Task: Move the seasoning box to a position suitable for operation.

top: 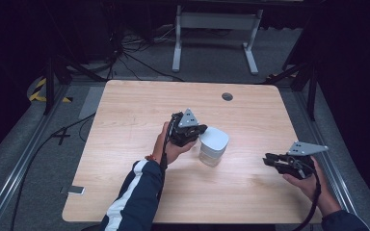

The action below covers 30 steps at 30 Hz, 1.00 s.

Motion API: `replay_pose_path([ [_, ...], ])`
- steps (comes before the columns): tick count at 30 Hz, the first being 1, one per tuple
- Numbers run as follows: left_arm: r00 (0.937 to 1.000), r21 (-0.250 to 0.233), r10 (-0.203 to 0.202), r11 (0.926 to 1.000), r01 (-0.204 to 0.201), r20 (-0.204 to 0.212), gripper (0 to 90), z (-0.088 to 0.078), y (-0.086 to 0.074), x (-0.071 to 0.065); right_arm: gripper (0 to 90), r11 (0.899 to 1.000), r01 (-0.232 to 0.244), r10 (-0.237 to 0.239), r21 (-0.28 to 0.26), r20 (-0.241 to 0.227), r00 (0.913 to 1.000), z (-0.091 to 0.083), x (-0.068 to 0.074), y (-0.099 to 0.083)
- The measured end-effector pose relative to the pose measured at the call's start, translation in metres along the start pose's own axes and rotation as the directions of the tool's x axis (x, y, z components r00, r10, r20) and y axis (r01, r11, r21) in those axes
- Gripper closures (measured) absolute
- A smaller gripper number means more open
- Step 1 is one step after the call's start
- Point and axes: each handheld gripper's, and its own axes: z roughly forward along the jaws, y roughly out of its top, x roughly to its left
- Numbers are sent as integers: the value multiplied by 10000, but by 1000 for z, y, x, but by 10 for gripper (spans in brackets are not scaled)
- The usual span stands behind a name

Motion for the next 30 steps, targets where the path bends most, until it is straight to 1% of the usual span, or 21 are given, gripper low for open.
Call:
replay_pose_path([
  [1, 10000, 50, 74, 10000, -74, -38, 885, 0, 0, 0, 823, 9999, 152, -152, 21, -162, 9998, 3, 4, 6],
  [2, 9999, 49, 102, 9999, -101, -56, 885, 0, 0, 0, 844, 9995, 331, -331, -6, -363, 9988, 8, 9, 14],
  [5, 10000, -3, 68, 10000, -68, -34, 888, 1, 0, 0, 885, 9976, 682, -687, -107, -605, 9958, 15, 20, 34],
  [6, 9999, 30, 120, 9999, -120, -34, 889, 1, 1, 0, 888, 9963, 850, -858, -159, -672, 9940, 18, 24, 41],
  [7, 10000, 10, 75, 10000, -75, -29, 889, 1, 0, 0, 891, 9949, 992, -1004, -192, -726, 9923, 21, 29, 49],
  [8, 9998, -12, 156, 9999, -157, -82, 890, 1, 0, 0, 893, 9937, 1111, -1120, -156, -727, 9910, 24, 33, 55],
  [9, 10000, -35, 40, 10000, -40, -64, 891, 1, 0, 0, 893, 9929, 1185, -1191, -115, -771, 9899, 28, 36, 60],
  [12, 10000, -143, -65, 9999, 65, 2, 892, 2, -2, 1, 895, 9916, 1295, -1291, -8, -864, 9879, 39, 43, 73],
  [13, 10000, -143, -65, 9999, 65, 2, 892, 2, -2, 1, 895, 9916, 1295, -1291, -8, -864, 9879, 39, 43, 73],
  [16, 9998, -248, -206, 9995, 208, 68, 891, 2, -3, 2, 895, 9912, 1320, -1305, 104, -914, 9872, 47, 48, 83],
  [18, 9997, -288, -215, 9993, 219, 129, 891, 2, -4, 3, 896, 9907, 1348, -1324, 197, -921, 9869, 52, 53, 88],
  [20, 9996, -315, -264, 9991, 267, 105, 892, 2, -4, 4, 896, 9906, 1340, -1305, 287, -1007, 9863, 55, 55, 89],
  [30, 9994, -435, -300, 9986, 306, 151, 887, 3, -5, 4, 896, 9899, 1405, -1378, 195, -1051, 9849, 58, 60, 97],
])
